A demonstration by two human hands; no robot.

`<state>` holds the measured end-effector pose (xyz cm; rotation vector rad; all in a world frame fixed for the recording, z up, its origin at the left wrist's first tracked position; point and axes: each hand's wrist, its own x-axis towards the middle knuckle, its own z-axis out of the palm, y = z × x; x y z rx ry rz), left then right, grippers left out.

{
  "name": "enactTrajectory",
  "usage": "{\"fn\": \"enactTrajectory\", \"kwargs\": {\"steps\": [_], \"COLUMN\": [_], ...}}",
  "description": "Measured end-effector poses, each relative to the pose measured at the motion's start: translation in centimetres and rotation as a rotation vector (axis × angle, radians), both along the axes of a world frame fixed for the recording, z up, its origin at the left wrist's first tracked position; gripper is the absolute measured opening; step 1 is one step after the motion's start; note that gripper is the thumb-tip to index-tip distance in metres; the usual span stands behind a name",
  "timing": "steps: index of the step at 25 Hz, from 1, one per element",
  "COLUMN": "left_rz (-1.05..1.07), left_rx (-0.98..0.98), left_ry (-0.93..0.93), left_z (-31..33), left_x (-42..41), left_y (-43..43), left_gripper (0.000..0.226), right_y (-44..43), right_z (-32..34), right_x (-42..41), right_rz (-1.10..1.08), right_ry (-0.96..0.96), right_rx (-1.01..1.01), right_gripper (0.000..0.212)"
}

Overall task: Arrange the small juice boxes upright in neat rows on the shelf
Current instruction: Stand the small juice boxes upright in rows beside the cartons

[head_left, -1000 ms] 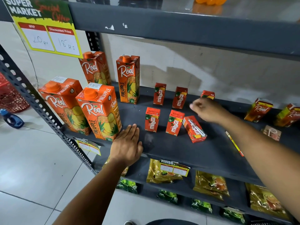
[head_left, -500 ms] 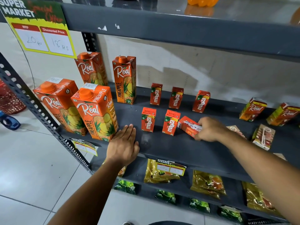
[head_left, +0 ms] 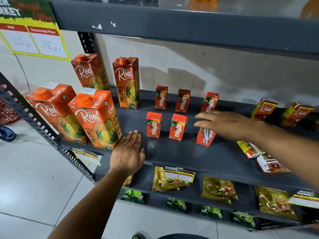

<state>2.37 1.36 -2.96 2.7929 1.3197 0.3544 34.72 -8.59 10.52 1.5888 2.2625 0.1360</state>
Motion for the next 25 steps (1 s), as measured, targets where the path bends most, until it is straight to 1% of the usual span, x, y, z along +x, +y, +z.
{"fn": "enactTrajectory", "kwargs": {"steps": [1,3,5,6,8,9,10,11,12,14,15,17,19,22,24,25], "left_rz": [-0.001,0.003,0.011,0.011,0.010,0.009,0.008,0.008,0.010,0.007,0.006,0.007,0.008,-0.021,-0.056,-0.081], "left_rx": [0.000,-0.001,-0.006,-0.009,-0.011,-0.008,-0.005,-0.005,-0.003,0.005,0.008,0.017,0.027,0.034,0.040,0.047], "left_ry": [0.000,-0.001,-0.003,-0.005,-0.009,-0.011,-0.011,-0.009,-0.008,-0.013,-0.018,-0.029,-0.046,-0.060,-0.092,-0.138], "left_z": [0.0,0.1,0.1,0.2,0.3,0.3,0.3,0.3,0.2,0.1,0.0,-0.3,-0.6,-1.0,-1.0,-0.9], "left_x": [0.0,0.1,0.1,0.1,0.1,0.1,0.1,0.1,0.1,0.2,0.2,0.1,0.0,-0.1,-0.3,-0.4], "left_y": [0.0,0.0,0.0,-0.1,-0.2,-0.2,-0.2,-0.2,-0.2,0.0,0.0,0.1,0.3,0.4,0.5,0.6], "left_gripper": [0.060,0.060,0.061,0.061,0.061,0.061,0.061,0.061,0.062,0.062,0.062,0.061,0.060,0.058,0.055,0.053], "right_y": [-0.1,0.1,0.5,0.8,1.4,1.5,1.7,1.8,1.8,2.0,2.1,2.0,1.8,0.8,-0.1,-0.9], "right_z": [0.3,0.4,0.3,0.2,0.1,0.2,0.4,0.6,0.8,0.7,0.5,-0.1,-0.6,-0.1,1.0,1.6], "right_x": [0.3,0.8,1.0,1.0,1.1,1.0,0.9,0.8,0.7,0.3,-0.1,-1.0,-1.7,-1.2,0.6,1.8], "right_rz": [-0.010,-0.039,-0.122,-0.214,-0.400,-0.427,-0.416,-0.389,-0.374,-0.422,-0.466,-0.525,-0.568,-0.646,-0.682,-0.723], "right_ry": [0.029,0.064,0.109,0.139,0.222,0.271,0.307,0.326,0.330,0.328,0.320,0.273,0.274,0.380,0.433,0.455], "right_rx": [0.014,-0.015,-0.021,-0.014,-0.001,-0.010,-0.022,-0.036,-0.042,0.019,0.076,0.185,0.217,0.251,0.372,0.430], "right_gripper": [0.052,0.066,0.066,0.066,0.081,0.086,0.087,0.080,0.069,0.050,0.046,0.047,0.053,0.065,0.064,0.062]}}
